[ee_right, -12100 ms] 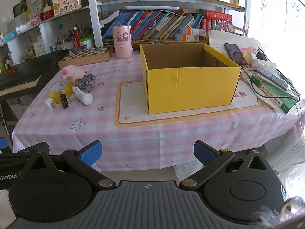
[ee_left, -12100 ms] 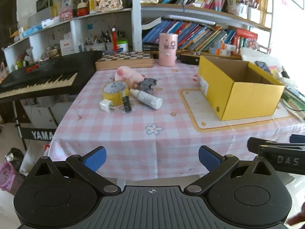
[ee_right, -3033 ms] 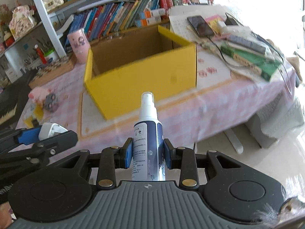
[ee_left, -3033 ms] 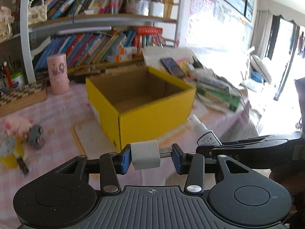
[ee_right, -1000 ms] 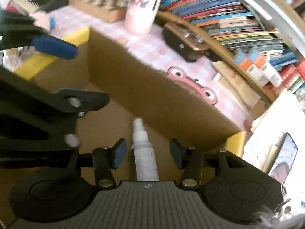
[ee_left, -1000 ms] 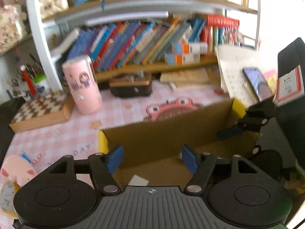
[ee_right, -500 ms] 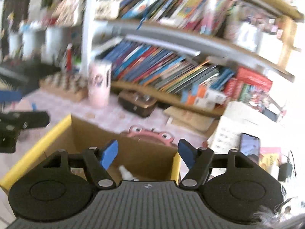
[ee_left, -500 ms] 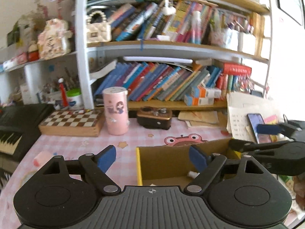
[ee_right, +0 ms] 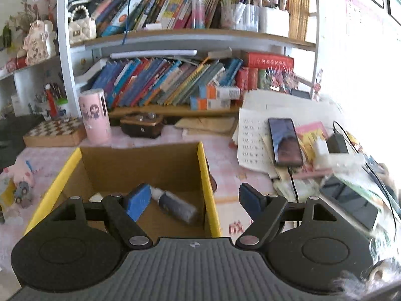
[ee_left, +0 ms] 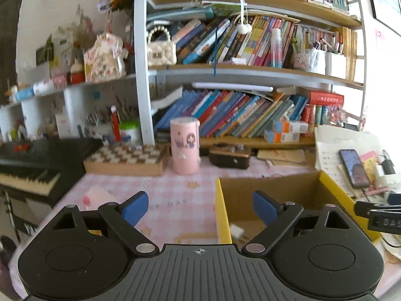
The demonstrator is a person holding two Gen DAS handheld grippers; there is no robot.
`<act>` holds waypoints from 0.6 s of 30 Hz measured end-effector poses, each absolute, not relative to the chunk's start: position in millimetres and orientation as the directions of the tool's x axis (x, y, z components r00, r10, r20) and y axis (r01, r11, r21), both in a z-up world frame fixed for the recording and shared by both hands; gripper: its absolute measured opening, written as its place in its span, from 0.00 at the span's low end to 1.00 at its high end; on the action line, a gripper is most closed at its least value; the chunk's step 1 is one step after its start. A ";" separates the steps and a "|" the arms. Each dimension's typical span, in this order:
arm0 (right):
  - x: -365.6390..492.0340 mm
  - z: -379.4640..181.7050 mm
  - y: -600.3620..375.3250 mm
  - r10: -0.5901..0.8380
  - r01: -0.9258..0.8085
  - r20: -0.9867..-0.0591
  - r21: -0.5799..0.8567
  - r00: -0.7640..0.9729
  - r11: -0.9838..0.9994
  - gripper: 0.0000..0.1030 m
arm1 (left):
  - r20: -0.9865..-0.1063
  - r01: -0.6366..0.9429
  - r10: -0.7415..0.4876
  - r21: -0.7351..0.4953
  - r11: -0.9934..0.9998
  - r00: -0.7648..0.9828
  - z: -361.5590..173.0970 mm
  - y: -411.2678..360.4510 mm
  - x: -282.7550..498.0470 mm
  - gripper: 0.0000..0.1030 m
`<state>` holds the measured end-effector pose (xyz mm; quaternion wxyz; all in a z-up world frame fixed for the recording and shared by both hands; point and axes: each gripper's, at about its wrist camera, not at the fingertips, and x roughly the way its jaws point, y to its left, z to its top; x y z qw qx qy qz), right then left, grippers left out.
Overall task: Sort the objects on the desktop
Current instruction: 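Raise both open tools out of the yellow box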
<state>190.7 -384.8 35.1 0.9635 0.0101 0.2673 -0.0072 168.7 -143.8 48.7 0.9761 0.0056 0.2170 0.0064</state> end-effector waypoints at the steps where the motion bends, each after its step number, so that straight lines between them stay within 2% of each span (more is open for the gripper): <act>1: 183.8 34.1 -379.5 -0.014 0.027 -0.518 0.016 0.855 1.000 0.74 | -0.434 0.008 -0.006 0.004 1.000 0.901 46.1 -141.9 163.8 0.90; 9: 131.0 29.3 -336.8 -0.049 0.081 -0.530 0.037 0.847 0.996 0.74 | -0.431 0.091 -0.077 0.012 0.996 0.899 36.8 -122.6 121.3 0.90; 14: 96.7 19.7 -305.1 -0.103 0.114 -0.555 -0.015 0.825 0.993 0.73 | -0.451 0.077 -0.047 0.047 0.996 0.891 27.9 -102.7 92.7 0.90; 18: 68.3 9.5 -276.6 -0.088 0.106 -0.592 -0.005 0.801 0.994 0.72 | -0.487 0.070 -0.026 0.073 0.995 0.873 20.9 -78.5 63.3 0.90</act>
